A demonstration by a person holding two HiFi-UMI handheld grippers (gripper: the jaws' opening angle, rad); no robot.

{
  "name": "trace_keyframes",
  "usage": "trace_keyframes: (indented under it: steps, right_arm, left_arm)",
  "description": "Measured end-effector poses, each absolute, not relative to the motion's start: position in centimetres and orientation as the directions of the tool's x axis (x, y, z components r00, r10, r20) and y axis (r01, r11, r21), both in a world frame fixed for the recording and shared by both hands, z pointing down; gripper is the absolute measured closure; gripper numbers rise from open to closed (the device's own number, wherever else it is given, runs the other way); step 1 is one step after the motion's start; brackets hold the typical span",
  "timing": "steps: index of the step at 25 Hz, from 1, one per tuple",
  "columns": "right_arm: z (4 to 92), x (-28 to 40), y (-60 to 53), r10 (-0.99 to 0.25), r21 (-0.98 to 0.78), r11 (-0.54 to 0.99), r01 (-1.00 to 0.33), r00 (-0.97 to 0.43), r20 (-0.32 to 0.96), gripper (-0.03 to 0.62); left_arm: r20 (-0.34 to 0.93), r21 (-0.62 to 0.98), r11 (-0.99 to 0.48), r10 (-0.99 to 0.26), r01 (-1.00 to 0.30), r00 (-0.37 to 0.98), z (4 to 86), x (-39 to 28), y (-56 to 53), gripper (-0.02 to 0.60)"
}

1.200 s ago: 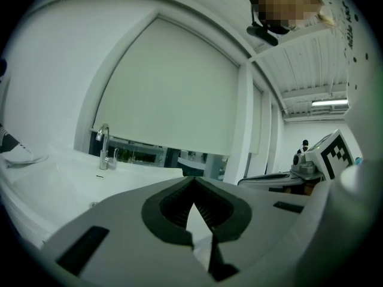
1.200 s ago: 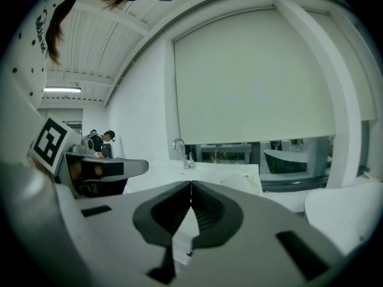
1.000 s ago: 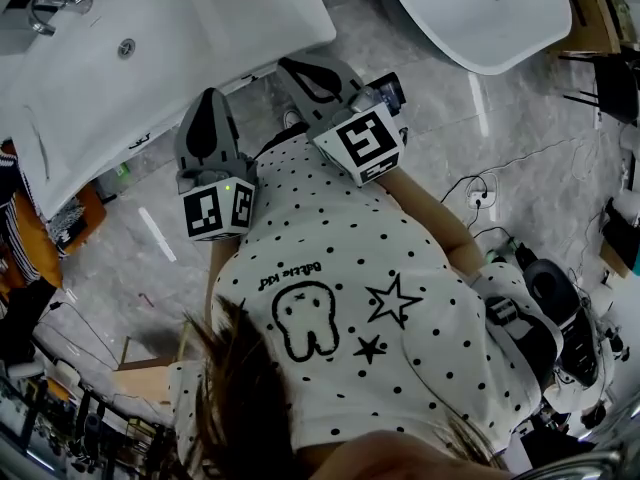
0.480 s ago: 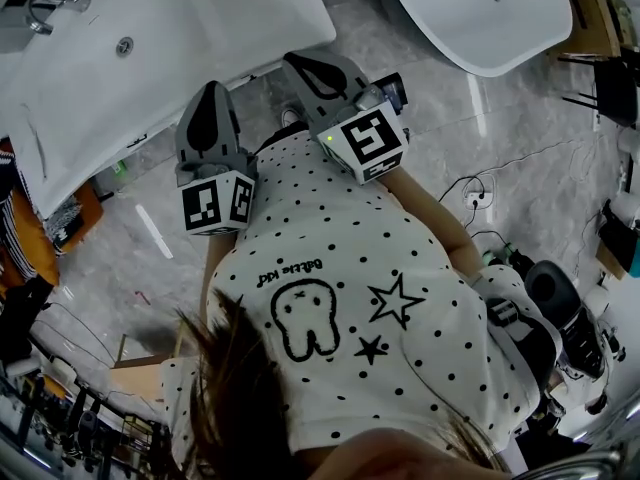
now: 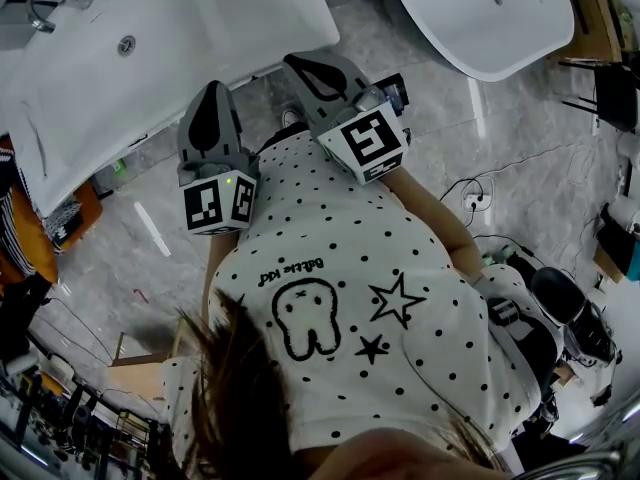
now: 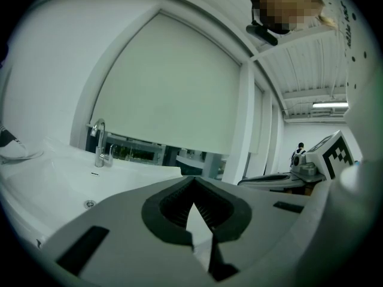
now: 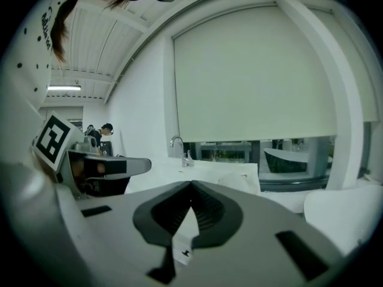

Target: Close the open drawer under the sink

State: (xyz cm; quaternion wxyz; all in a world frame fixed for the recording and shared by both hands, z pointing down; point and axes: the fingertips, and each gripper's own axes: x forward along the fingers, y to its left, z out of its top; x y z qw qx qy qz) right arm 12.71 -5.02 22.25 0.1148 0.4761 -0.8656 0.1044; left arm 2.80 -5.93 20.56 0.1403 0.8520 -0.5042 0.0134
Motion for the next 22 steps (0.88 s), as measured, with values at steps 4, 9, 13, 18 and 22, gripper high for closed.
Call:
trace_keyframes:
  steps: [4, 9, 13, 18, 22]
  right_arm:
    - [22.30, 12.57, -5.08, -0.797, -0.082, 0.532, -0.842, -0.532, 0.288, 0.580]
    - [22.69, 12.35, -5.05, -0.792, -0.085, 0.536, -0.840, -0.535, 0.295, 0.580]
    - [22.47, 12.30, -5.23, -0.790, -0.086, 0.538, -0.839, -0.537, 0.296, 0.580]
    - [22.17, 11.86, -5.13, -0.791, -0.079, 0.539, -0.839, -0.536, 0.294, 0.580]
    - [21.94, 11.72, -4.91, -0.791, -0.076, 0.540, -0.838, -0.537, 0.293, 0.580]
  left_arm:
    - [0.171, 0.223, -0.452, -0.854, -0.864, 0.491, 20.82, 2.84, -6.00, 0.577]
    - [0.178, 0.225, -0.447, -0.855, -0.866, 0.487, 21.17, 2.59, -6.02, 0.577]
    - [0.181, 0.225, -0.445, -0.855, -0.867, 0.486, 20.96, 2.57, -6.18, 0.577]
    - [0.180, 0.225, -0.442, -0.857, -0.868, 0.483, 20.74, 2.06, -6.04, 0.577]
    - [0.180, 0.225, -0.438, -0.859, -0.870, 0.479, 20.46, 1.86, -5.81, 0.577]
